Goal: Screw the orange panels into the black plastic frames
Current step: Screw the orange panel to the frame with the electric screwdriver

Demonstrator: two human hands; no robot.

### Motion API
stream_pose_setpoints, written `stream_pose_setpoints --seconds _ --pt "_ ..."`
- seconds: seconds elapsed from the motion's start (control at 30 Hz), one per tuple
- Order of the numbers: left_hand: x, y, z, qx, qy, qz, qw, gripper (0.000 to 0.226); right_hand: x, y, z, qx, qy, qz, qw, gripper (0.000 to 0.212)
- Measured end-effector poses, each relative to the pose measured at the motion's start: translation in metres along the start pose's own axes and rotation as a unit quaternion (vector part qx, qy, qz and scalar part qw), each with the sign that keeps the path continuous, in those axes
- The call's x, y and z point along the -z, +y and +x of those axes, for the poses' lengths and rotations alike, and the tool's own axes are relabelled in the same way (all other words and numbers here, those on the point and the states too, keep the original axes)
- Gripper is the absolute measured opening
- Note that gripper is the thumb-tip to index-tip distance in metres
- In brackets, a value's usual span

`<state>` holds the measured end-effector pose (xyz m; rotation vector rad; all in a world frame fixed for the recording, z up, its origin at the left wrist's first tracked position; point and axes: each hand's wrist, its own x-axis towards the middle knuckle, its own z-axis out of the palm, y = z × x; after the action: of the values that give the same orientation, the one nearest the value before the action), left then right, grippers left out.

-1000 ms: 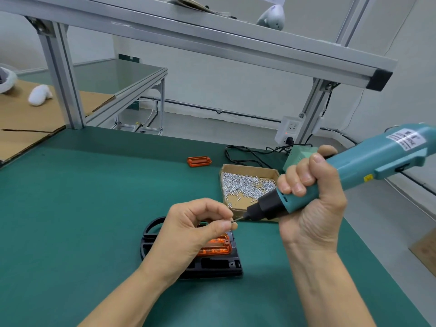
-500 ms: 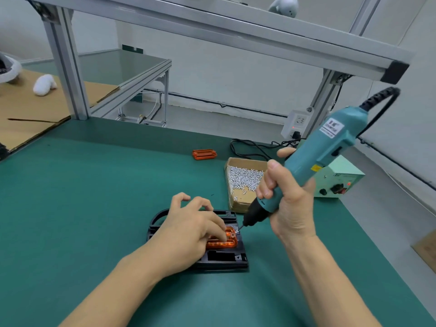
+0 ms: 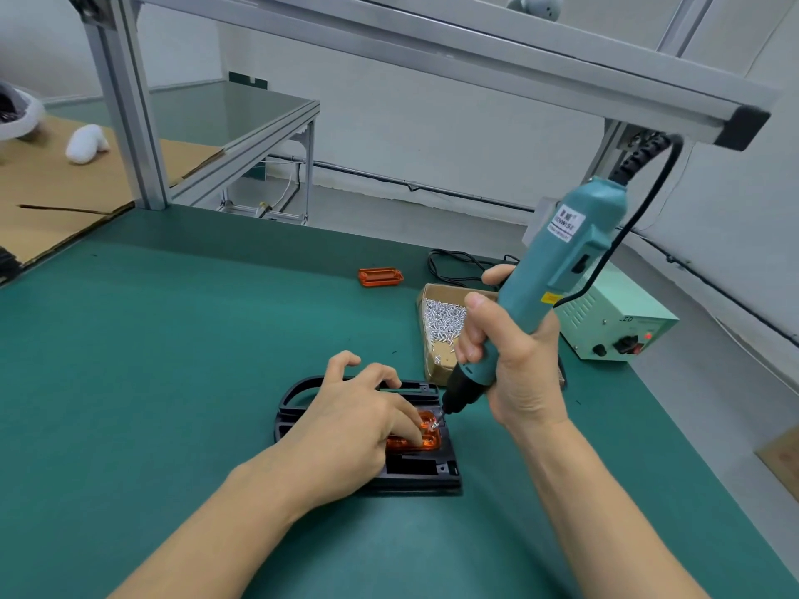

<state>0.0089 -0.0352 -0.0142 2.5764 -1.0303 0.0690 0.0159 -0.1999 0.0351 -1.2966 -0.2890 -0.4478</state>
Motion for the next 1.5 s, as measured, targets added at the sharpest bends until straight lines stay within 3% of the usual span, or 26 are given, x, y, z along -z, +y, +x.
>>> stream_pose_setpoints --seconds 0.27,0.57,0.83,1.07,1.5 --pt "-0.002 -0.001 0.002 0.010 -0.014 -0.007 1.000 0.055 -0.007 0.003 0.008 -0.021 -0.143 -0.027 0.989 0.020" --pt "-0.003 -0.001 0.003 0.011 -0.008 -0.019 1.000 0.048 0.003 0.004 0.002 -0.031 -0.036 0.024 0.999 0.026" --pt "-0.004 -0.001 0.002 0.013 -0.008 -0.022 1.000 0.046 0.002 0.004 0.002 -0.020 -0.065 0.012 0.998 0.025" --pt "-0.005 0.000 0.002 0.017 0.010 -0.039 0.999 0.040 -0.001 0.004 0.002 -0.012 -0.145 -0.002 0.989 0.024" --pt "-0.008 -0.002 0.002 0.028 0.009 -0.056 0.998 0.040 -0.001 0.005 0.002 -0.024 -0.165 -0.012 0.986 0.024"
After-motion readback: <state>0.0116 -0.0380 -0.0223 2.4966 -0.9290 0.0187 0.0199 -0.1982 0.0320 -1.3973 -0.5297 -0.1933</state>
